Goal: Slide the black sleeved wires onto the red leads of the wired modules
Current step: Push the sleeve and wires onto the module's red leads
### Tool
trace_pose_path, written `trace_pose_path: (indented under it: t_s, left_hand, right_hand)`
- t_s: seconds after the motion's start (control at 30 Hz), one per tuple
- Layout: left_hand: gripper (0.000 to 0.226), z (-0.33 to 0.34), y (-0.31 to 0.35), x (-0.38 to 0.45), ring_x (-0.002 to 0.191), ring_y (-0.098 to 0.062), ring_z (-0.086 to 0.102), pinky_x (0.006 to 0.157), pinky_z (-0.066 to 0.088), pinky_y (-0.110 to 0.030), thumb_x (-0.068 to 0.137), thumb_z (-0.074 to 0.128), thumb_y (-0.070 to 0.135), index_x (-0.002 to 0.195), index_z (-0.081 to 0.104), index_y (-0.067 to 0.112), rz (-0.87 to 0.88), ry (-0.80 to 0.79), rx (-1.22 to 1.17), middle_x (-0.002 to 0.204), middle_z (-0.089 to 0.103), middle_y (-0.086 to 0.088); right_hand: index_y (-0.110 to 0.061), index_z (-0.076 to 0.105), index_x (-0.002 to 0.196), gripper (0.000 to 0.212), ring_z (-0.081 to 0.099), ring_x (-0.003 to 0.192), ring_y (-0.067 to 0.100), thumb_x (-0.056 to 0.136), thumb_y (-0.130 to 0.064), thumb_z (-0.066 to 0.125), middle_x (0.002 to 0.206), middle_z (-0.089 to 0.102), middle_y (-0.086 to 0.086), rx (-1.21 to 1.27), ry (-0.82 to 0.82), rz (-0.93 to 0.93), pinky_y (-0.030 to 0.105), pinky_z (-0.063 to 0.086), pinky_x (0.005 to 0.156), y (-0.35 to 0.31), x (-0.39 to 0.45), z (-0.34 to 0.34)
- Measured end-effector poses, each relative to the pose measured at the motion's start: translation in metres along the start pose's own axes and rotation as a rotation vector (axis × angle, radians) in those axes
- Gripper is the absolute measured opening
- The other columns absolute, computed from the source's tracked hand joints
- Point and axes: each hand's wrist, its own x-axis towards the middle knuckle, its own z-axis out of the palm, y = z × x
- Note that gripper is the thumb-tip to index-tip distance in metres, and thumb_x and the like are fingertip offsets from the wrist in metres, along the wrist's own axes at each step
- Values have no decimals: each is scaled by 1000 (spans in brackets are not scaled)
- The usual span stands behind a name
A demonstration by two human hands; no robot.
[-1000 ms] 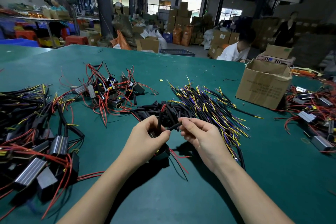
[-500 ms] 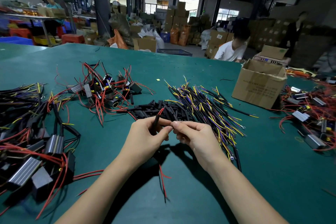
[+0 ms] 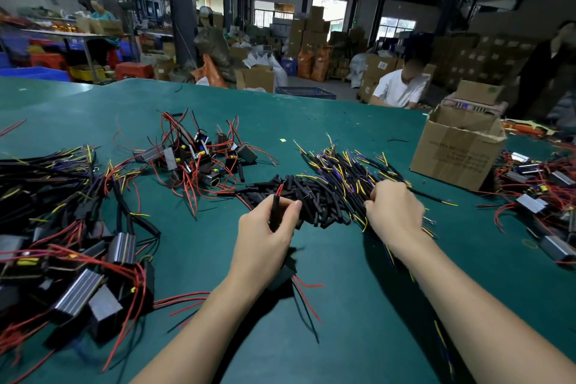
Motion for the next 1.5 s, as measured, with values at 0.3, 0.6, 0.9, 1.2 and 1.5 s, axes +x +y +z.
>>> trace_pose_path:
  t_s: [0.3, 0.6, 0.9, 1.2, 1.5]
  left_hand:
    - [15, 3, -9, 0, 49, -8, 49, 52, 38, -31, 93, 34, 38, 94, 48, 33, 9, 33, -34, 62, 65, 4]
    - [13, 2, 0, -1, 67, -23, 55, 62, 45, -30, 96, 53, 18, 86, 57, 23, 82, 71, -22, 71, 62, 0]
    - [12, 0, 8, 0, 67, -4, 55, 68, 44, -18, 93, 55, 6, 90, 63, 14, 25, 46, -96, 74, 63, 6]
    - [16, -1, 10, 0, 73, -9, 60, 73, 49, -19, 85, 67, 2, 86, 54, 11, 43, 4, -208, 81, 64, 0]
    - [25, -5, 7, 6, 65, -4, 57, 67, 47, -14, 83, 67, -2, 77, 48, 13, -21, 40, -304, 71, 65, 7]
  right_hand:
    - [2, 66, 66, 17, 46, 52, 26, 77, -8, 56, 63, 57, 20, 611, -43, 196, 21, 37, 46, 2, 20, -21]
    - [2, 57, 82, 16, 54, 44, 7, 95, -6, 50, 61, 66, 6, 1792, -539, 326, 14, 41, 39, -4, -31, -20]
    - [-9, 49, 86, 12, 71, 73, 21, 91, 2, 52, 85, 71, 14, 1968, -483, 113, 19, 55, 63, -14, -64, -15]
    - [-6, 49, 92, 9, 71, 72, 22, 90, 2, 53, 87, 72, 16, 1970, -518, 127, 20, 55, 61, -19, -68, -7]
    - [-11, 64, 63, 32, 46, 45, 5, 89, -30, 65, 54, 61, -4, 1090, -71, -128, 17, 37, 49, -16, -74, -6]
